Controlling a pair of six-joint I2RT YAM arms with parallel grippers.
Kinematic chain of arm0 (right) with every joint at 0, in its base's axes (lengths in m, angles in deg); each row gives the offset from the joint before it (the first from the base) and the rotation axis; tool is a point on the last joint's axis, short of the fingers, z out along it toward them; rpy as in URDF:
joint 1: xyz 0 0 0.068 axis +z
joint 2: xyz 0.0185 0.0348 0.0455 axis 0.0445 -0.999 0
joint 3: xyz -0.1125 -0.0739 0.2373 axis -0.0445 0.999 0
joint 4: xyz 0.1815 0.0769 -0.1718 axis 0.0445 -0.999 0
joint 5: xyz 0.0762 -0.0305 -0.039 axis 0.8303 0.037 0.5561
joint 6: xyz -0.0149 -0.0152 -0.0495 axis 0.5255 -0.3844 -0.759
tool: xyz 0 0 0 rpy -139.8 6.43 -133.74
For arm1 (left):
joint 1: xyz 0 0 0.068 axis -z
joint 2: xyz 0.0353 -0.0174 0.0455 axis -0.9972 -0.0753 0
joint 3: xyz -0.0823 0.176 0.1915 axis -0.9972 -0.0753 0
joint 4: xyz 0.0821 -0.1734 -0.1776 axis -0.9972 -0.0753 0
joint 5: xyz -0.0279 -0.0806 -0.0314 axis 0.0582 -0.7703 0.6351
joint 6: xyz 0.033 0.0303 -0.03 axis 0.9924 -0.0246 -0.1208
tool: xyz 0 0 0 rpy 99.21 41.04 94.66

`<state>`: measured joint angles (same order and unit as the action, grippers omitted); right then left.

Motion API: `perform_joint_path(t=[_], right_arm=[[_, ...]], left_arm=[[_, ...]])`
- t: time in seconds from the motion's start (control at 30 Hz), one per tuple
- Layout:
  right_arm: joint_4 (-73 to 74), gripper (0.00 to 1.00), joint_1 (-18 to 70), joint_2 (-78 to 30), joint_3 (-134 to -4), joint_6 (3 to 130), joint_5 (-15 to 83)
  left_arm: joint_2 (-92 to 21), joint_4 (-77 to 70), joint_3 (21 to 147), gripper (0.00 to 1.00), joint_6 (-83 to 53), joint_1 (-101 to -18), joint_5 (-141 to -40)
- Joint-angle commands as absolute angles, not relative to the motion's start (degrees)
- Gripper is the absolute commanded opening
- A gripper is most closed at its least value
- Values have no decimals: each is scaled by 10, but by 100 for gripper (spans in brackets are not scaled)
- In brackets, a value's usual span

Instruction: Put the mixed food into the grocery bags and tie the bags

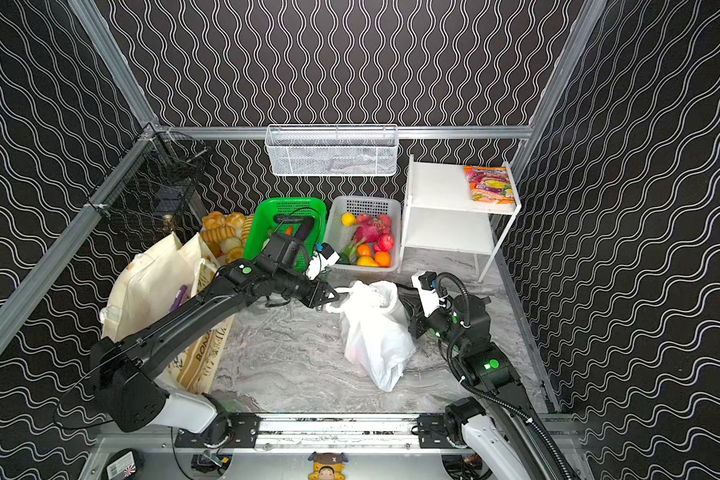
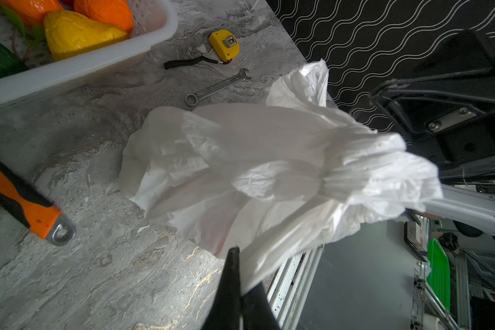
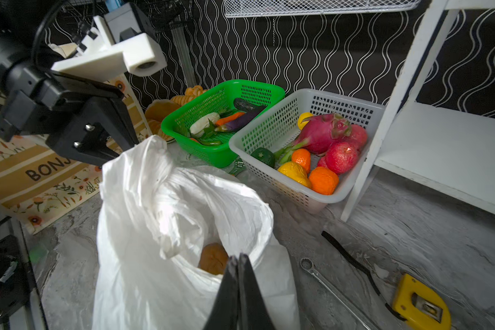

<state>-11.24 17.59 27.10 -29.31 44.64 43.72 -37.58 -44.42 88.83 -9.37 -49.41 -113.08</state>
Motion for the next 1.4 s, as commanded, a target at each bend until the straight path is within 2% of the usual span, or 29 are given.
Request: perform_joint_path(t=[0.0, 0.1, 0.2, 0.33, 0.43, 0.5, 0.57, 0.6, 0.73, 0.87, 1.07, 1.17, 1.27, 1.37], right_arm=[[-85, 1, 176, 266, -285, 428, 524], [-44, 21, 176, 254, -266, 433, 581], [-14, 35, 177, 247, -251, 428, 602], [5, 41, 177, 230, -245, 420, 598], [22, 39, 177, 211, -250, 419, 607], [23, 26, 177, 196, -257, 417, 623], [10, 1, 177, 187, -267, 418, 610], [4, 0, 177, 188, -267, 417, 603], [-33, 0, 177, 224, -266, 397, 556], [-82, 0, 177, 260, -270, 382, 453], [-163, 0, 177, 253, -299, 349, 371], [-150, 0, 177, 247, -303, 358, 398], [-94, 0, 177, 244, -292, 376, 497], [-10, 19, 177, 237, -267, 415, 595]], left_arm=[[-379, -421, 886, 0, -90, -495, -1184], [-391, -438, 894, 0, -83, -494, -1184], [-392, -436, 891, 0, -84, -495, -1187], [-394, -433, 890, 0, -86, -494, -1193], [-396, -433, 892, 0, -87, -494, -1196], [-396, -430, 890, 0, -91, -494, -1195], [-395, -432, 892, 0, -91, -494, -1191], [-394, -433, 893, 0, -90, -494, -1187], [-387, -447, 891, 0, -89, -495, -1151], [-383, -468, 887, 0, -93, -515, -1111], [-372, -471, 870, 0, -97, -539, -1103], [-373, -457, 864, 0, -93, -539, -1143], [-371, -444, 860, 0, -95, -540, -1158], [-372, -450, 861, 0, -90, -540, -1156]])
